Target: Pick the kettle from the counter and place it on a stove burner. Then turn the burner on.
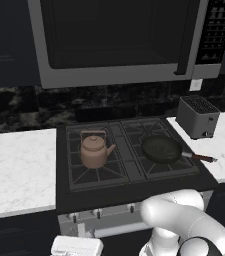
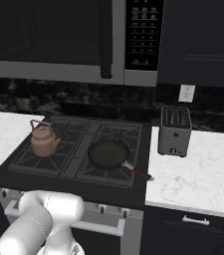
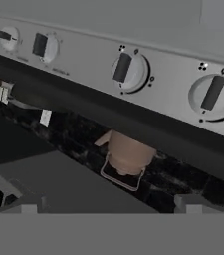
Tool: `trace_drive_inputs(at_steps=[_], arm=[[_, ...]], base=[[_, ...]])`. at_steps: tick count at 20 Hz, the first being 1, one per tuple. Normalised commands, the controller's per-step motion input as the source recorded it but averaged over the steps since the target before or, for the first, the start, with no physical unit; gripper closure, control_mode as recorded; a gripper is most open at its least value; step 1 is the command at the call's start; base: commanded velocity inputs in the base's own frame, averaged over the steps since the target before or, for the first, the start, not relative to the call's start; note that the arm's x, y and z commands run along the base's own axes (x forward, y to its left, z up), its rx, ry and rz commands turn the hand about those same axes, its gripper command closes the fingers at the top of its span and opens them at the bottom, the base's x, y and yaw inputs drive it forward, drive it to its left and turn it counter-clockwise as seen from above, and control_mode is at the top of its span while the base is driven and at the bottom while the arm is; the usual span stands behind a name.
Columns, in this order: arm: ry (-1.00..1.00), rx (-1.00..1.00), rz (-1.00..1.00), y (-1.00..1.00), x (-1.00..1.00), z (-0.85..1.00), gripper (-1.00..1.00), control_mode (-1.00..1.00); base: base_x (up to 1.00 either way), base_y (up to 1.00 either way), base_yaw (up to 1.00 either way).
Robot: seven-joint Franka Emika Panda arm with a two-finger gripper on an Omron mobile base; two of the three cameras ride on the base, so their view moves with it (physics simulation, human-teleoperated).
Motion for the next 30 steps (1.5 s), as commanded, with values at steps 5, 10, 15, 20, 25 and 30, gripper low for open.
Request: trace_drive_inputs(at_steps=[5,10,15,20,25,30], arm=[[0.01,0.0,0.19,0.0,0.54,-0.11,-1.0,-1.0],[0.0,-0.01,0.04,-0.02,0.36,-0.17,-1.0,-1.0],[0.0,0.0,0.02,0.0,0.33,-0.3,-1.0,-1.0],[0.0,0.0,0.03,0.09,0.09,-0.41,-1.0,-1.0],[0.0,0.0,0.02,0.29,0.0,-0.34,-1.0,-1.0],[0.0,0.0,0.0,0.37,0.05,-0.05,-1.0,-1.0]], base=[[0.0,0.0,0.0],[0.0,0.0,0.0],[0.0,0.0,0.0],[0.0,0.0,0.0],[0.0,0.0,0.0],[0.0,0.0,0.0]])
